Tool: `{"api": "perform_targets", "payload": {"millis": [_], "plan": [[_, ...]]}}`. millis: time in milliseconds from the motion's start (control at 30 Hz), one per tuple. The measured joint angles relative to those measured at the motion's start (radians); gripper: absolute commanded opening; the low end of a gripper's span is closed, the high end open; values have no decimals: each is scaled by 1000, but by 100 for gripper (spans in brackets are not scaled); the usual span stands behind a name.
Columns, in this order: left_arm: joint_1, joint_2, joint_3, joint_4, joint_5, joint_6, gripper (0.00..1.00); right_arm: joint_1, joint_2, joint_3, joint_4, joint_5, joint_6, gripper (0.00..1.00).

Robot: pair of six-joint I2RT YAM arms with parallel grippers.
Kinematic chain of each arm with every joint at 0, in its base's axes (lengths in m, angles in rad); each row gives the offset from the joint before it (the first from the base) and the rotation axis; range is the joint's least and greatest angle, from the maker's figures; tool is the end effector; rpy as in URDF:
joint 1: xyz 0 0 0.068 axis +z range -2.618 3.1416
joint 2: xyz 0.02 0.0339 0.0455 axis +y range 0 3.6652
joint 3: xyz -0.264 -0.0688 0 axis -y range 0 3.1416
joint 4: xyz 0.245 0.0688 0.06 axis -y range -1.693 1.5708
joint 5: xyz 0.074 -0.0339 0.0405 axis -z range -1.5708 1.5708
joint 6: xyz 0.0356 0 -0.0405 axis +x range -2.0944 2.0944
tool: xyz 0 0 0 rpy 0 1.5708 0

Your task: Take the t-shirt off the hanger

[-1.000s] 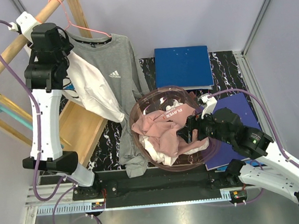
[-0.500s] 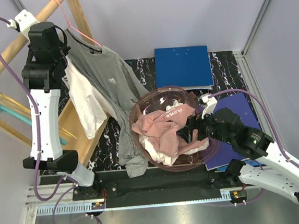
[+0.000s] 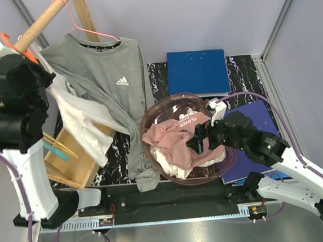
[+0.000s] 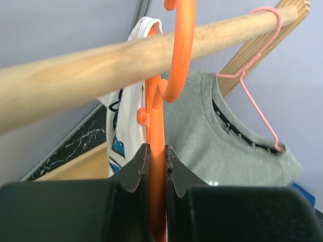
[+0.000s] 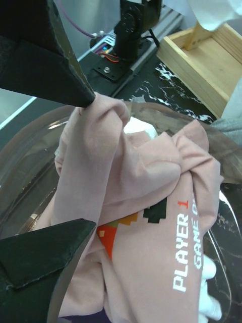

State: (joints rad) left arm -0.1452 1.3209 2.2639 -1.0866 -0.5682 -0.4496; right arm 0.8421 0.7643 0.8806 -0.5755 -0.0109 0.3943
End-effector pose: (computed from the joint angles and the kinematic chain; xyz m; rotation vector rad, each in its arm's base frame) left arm 0.1542 -0.0032 0.5879 -0.6586 1.5584 0.0418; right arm 0.1090 0.1226 0.3356 -0.4782 2.0675 0.7733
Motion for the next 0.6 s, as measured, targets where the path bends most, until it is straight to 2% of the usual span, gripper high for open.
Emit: {"api": "perform_targets", "payload": {"millis": [367,600], "plan": [[0,-217,-94,-75,103,-126,0,27,308,419,15,-132,-107,100],[0,-233,-106,-77,124,-192,0,260,559,703,66,-114,-161,100]]}}
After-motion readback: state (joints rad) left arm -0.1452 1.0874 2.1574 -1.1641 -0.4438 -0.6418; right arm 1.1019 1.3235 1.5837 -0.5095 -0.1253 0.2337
